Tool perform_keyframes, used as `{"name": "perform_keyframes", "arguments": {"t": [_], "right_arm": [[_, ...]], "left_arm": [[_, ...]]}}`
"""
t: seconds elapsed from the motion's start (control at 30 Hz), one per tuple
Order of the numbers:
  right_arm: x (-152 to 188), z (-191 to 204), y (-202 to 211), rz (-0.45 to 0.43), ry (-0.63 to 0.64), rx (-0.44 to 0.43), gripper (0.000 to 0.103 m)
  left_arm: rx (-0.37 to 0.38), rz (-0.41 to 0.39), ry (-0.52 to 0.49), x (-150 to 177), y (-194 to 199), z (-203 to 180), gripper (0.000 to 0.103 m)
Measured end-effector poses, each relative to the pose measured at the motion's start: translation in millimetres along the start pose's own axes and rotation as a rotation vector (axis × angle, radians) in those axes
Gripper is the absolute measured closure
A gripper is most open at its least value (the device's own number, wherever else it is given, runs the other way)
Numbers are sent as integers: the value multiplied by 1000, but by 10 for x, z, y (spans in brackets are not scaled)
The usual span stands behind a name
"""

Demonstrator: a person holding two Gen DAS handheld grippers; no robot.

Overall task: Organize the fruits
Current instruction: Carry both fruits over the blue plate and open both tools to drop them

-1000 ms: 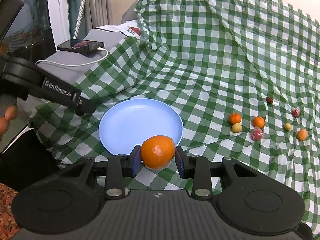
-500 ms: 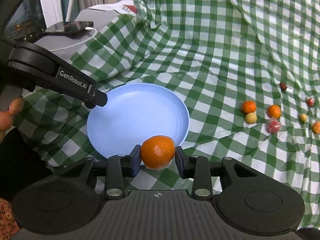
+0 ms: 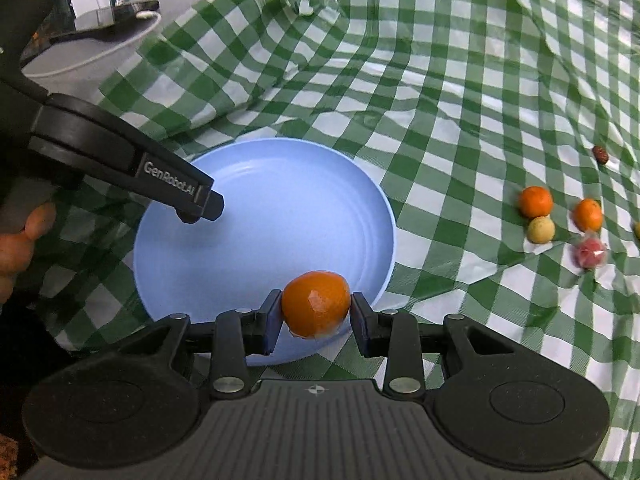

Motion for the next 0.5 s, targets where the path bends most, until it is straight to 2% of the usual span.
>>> {"name": "perform_keyframes", "arguments": {"t": [0.1, 0.17, 0.2, 0.23, 0.27, 0.33, 0.37, 0.5], "right_arm": [[-29, 17, -58, 2, 18, -4, 65], [-58, 4, -82, 1, 16, 1, 64], [-83, -6, -72, -4, 13, 3, 60], [-105, -15, -48, -12, 12, 9, 46], [-138, -30, -2, -27, 13, 21, 33], [-185, -54, 126, -58, 23, 39, 21], [-191, -56, 199, -64, 31, 38, 17], [-83, -30, 464, -45, 24, 18, 12]], "left_arm": [[-4, 8, -16, 0, -80, 0, 70], [-8, -12, -13, -25, -76, 2, 66], [-3, -15, -9, -34, -62, 7, 40], [0, -18, -1, -49, -36, 20, 9], [-6, -36, 13, -67, 19, 42, 1], [-4, -91, 24, -83, 173, 68, 0], [1, -92, 12, -73, 229, 62, 0], [-11, -69, -1, 108, 437, 91, 0]]}}
Point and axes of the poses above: each gripper's, at about its wrist camera, not at the fingertips, and y roughly against the way its jaws point, z to its left, x to its underside, the point moved 7 cm from there along -y, roughly the way its jaws point, and after that the axes turned 2 degrees about y, right-handed, at the moved point
